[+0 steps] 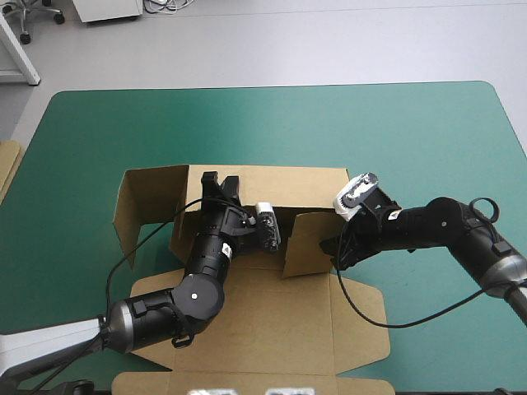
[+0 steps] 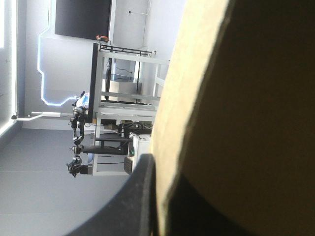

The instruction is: Fold the box

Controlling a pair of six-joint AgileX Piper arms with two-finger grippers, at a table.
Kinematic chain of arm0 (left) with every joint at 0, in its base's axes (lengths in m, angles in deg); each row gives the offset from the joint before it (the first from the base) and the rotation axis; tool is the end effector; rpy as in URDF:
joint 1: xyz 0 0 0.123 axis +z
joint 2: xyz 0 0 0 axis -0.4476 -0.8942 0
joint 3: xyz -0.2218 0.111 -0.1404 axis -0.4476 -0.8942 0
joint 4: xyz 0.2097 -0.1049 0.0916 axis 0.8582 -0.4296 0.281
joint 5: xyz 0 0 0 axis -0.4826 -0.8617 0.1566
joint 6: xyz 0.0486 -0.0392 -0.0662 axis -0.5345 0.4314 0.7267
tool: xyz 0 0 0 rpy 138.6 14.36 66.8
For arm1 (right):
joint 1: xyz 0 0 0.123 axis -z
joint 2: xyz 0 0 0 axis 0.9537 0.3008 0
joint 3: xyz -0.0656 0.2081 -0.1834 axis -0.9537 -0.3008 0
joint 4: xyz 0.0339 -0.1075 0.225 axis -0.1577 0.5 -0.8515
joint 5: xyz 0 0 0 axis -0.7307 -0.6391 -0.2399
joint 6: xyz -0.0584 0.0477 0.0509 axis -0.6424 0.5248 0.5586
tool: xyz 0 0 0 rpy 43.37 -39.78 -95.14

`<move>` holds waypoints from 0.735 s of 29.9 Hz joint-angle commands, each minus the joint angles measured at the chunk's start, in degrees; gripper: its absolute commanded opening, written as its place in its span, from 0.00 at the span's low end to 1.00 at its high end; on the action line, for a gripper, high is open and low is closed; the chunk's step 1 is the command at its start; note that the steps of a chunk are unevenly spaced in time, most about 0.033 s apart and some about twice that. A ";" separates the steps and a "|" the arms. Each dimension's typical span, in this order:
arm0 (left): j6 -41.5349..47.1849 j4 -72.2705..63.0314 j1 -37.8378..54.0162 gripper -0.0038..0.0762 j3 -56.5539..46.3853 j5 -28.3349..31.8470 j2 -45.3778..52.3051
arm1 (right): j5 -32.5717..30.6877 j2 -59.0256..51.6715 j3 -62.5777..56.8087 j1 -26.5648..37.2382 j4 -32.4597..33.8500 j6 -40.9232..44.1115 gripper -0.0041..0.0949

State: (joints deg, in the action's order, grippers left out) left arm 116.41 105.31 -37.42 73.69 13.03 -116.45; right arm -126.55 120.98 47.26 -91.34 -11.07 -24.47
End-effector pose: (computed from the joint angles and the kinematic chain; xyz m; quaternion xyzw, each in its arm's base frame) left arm 0.1831 -0.2152 0.2967 0.5589 0.5406 0.3520 0.5211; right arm 0.2278 0.1185 0.2948 -0.3527 0.8546 0.2091 0.3187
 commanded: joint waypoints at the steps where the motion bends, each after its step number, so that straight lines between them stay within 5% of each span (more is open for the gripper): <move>1: 1.07 8.31 -0.78 0.04 1.71 2.35 1.47 | 4.85 -0.80 1.55 -0.37 -4.54 0.50 0.64; 8: 1.07 8.44 -0.78 0.04 1.71 2.35 1.47 | 6.94 -0.05 1.55 -0.37 -5.44 0.51 0.46; 14: 1.07 8.44 -0.78 0.04 4.42 3.64 1.47 | 3.37 0.05 1.55 -0.37 -5.69 0.51 0.43; 22: 1.29 8.21 -0.78 0.04 9.10 3.77 1.47 | 4.68 0.05 1.55 -0.37 -5.87 0.03 0.19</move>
State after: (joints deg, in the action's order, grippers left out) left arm 115.75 104.19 -37.42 79.67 13.04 -116.67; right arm -122.15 122.23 47.26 -91.38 -12.25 -23.63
